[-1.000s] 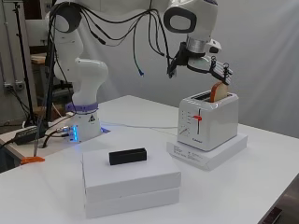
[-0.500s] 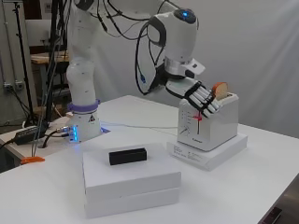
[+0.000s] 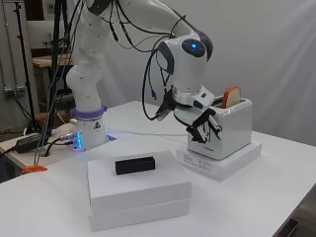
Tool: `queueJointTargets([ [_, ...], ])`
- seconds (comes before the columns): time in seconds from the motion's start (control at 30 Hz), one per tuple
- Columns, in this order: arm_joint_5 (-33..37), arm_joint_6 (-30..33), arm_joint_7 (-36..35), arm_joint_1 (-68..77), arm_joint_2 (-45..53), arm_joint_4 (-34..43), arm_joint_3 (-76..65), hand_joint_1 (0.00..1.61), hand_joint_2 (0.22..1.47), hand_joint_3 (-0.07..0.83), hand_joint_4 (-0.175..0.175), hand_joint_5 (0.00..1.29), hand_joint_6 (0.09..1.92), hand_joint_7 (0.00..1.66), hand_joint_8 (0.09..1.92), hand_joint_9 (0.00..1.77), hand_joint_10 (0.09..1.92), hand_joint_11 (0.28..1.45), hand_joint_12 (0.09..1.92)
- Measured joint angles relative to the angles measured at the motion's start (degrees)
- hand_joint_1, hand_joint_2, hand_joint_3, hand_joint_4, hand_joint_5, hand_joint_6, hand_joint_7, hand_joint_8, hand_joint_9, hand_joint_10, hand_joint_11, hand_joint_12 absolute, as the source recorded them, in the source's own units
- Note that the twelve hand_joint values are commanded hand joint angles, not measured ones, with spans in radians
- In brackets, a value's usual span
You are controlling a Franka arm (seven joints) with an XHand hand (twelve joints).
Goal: Teleoperate dual arm-hand system to toast a bread
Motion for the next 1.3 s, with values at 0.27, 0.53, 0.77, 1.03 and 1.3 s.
queueJointTargets([
  [0.27,1.36,0.91,-2.77,-4.55,3.04,-0.29,3.68,0.05,1.15,0.002,-0.083,0.54,0.09,1.29,1.92,1.48,1.92,1.02,1.92],
  [0.53,4.16,1.14,-3.78,-9.95,7.44,-1.93,8.24,0.11,1.18,0.003,-0.099,0.45,0.09,1.33,1.92,1.56,1.92,1.15,1.92],
  [0.77,6.71,3.5,-4.42,-13.9,9.88,-4.35,10.9,0.17,1.19,0.001,-0.118,0.33,0.09,1.23,1.92,1.54,1.92,1.15,1.92],
  [1.03,-0.29,3.81,-0.3,-14.98,1.88,-3.43,13.89,0.0,1.17,-0.004,-0.105,0.37,0.09,0.94,1.92,1.25,1.92,0.85,1.85],
  [1.3,-15.19,3.47,14.29,-17.16,-18.35,-3.63,22.92,0.0,1.12,-0.005,-0.068,0.36,0.09,0.59,0.09,0.75,0.11,0.55,0.09],
])
